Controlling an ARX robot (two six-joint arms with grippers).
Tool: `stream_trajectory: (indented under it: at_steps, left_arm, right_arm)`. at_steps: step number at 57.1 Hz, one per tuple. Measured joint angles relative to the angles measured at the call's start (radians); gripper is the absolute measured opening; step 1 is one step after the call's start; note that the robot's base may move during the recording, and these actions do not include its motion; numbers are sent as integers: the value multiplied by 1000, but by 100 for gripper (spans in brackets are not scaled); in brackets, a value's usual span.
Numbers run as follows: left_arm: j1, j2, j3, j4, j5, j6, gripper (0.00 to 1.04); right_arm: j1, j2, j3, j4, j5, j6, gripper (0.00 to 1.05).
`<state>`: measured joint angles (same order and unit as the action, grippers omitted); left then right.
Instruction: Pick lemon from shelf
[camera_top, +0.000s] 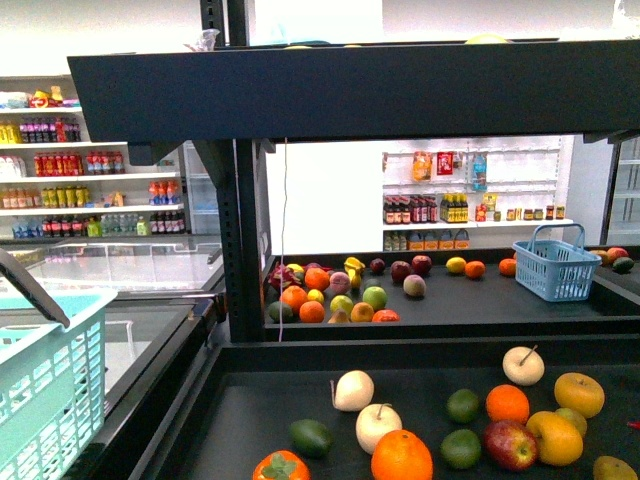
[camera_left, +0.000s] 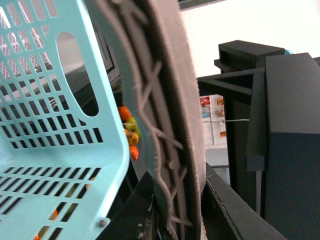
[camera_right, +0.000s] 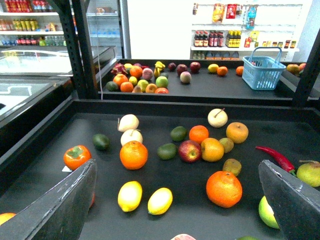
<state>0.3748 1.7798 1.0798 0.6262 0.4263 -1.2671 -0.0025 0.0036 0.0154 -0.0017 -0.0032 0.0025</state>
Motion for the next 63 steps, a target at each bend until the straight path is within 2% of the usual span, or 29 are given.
stream_trajectory:
  at_steps: [14,31,41,63]
  left_arm:
    - [-14,-98,-63,-7,59,101,13]
    - [-78,-270,-156,-98,252,338,12]
    - [-170,-349,-192,-154,362,465,11]
    - [-394,-356,-217,-164,401,561,11]
  right_arm:
    - [0,0,0,0,0,0,97]
    - [0,0,0,0,0,0,97]
    - [0,0,0,0,0,0,97]
    - [0,0,0,0,0,0,97]
